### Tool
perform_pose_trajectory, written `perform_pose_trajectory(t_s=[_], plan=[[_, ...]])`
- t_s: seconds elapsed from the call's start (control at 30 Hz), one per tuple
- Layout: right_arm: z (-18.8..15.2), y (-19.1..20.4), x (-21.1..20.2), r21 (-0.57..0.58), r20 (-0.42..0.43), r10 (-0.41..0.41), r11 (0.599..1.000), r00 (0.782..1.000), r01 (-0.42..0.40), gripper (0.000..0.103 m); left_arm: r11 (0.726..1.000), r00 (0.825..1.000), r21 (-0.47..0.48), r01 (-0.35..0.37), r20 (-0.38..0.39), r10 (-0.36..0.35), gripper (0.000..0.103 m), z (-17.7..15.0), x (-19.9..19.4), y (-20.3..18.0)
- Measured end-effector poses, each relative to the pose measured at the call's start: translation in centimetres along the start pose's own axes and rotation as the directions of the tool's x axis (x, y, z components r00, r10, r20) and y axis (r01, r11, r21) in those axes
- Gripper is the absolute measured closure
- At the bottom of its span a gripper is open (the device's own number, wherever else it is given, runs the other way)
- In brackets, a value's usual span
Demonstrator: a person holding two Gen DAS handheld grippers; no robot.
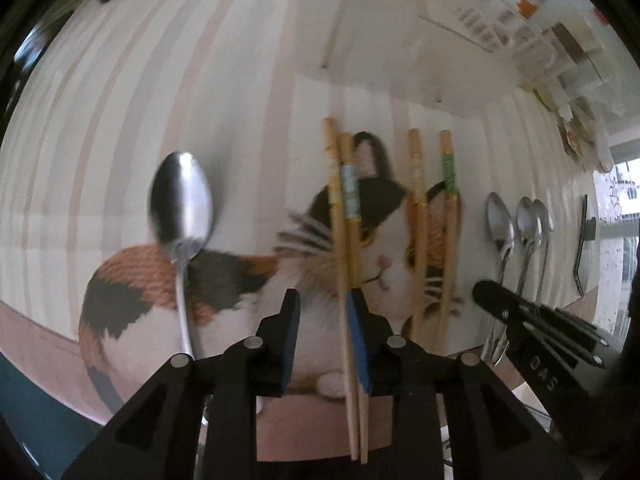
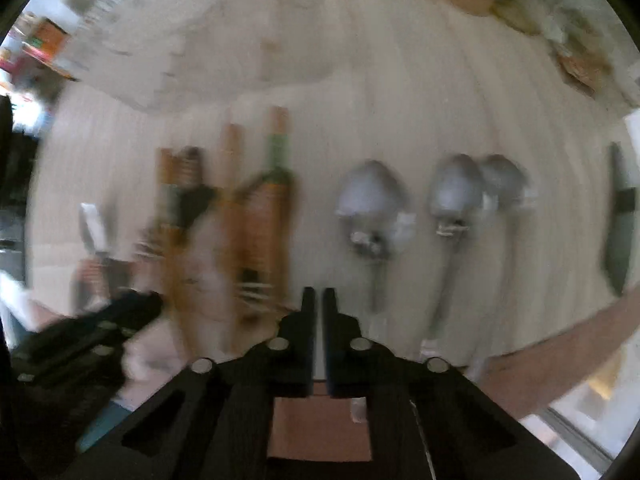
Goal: Organize utensils
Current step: 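Grasp another wooden chopstick with the left tool, then grasp the green-banded chopstick with the right tool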
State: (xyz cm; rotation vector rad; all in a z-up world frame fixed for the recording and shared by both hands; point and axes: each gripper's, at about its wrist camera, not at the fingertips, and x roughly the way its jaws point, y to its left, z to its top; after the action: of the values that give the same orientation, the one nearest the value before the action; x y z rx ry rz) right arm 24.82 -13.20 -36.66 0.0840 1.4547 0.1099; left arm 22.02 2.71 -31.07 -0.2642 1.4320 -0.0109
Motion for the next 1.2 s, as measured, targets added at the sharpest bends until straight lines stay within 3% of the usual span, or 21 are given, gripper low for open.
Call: perform_pose_trajectory(t_s=[0.2,0.23,0.27,0.4,0.43,0.53,0.6,1.0,1.2], plan=[[-0.8,-1.9,0.0,0.049,-0.027,0.046,0.998,0.999,-0.044,0.103,0.997,0.999,0.070,-0.044,0.021,0.043,0.083,0.4,0.4,-3.0],[-1.0,-2.2,-0.1,0.058,-0.025,0.056,0.997,0.998,-0.055,0.103,0.997,0.999,0.070,-0.044,0.021,0.043,0.084,0.4,0.4,-3.4],[-1.1,-2.4,-0.2,0.061,-0.025,0.062,0.996,0.998,-0.060,0.103,0.997,1.000,0.067,-0.024,0.018,0.023,0.093,0.4,0.4,-3.5],[-1.6,-2.3,-0.5,0.062,-0.022,0.088,0.994,0.996,-0.087,0.102,0.999,1.000,0.049,-0.004,0.012,0.003,0.100,1.0,-0.4,-2.0],[-1.7,-2.5,-0.6,0.059,-0.019,0.090,0.994,0.996,-0.089,0.102,0.999,1.000,0.043,-0.014,-0.003,0.014,0.100,0.9,-0.3,-1.6],[-1.8,-2.2,-0.7,0.063,-0.021,0.102,0.993,0.995,-0.101,0.102,0.998,0.998,0.008,0.067,-0.018,-0.067,0.095,0.5,-0.1,1.1],[-1.8,-2.3,-0.7,0.065,-0.017,0.104,0.993,0.994,-0.103,0.101,0.997,0.997,0.010,0.076,-0.025,-0.076,0.095,0.5,-0.1,1.4],[0.1,-1.2,-1.5,0.042,-0.031,0.121,0.992,0.992,-0.120,0.101,0.993,0.996,0.075,-0.090,-0.005,0.091,0.098,0.4,1.1,-3.0],[0.1,1.5,-0.7,-0.033,-0.016,0.113,0.993,0.993,-0.113,0.101,0.996,0.997,0.025,-0.080,-0.018,0.080,0.098,-0.9,0.9,-1.4]])
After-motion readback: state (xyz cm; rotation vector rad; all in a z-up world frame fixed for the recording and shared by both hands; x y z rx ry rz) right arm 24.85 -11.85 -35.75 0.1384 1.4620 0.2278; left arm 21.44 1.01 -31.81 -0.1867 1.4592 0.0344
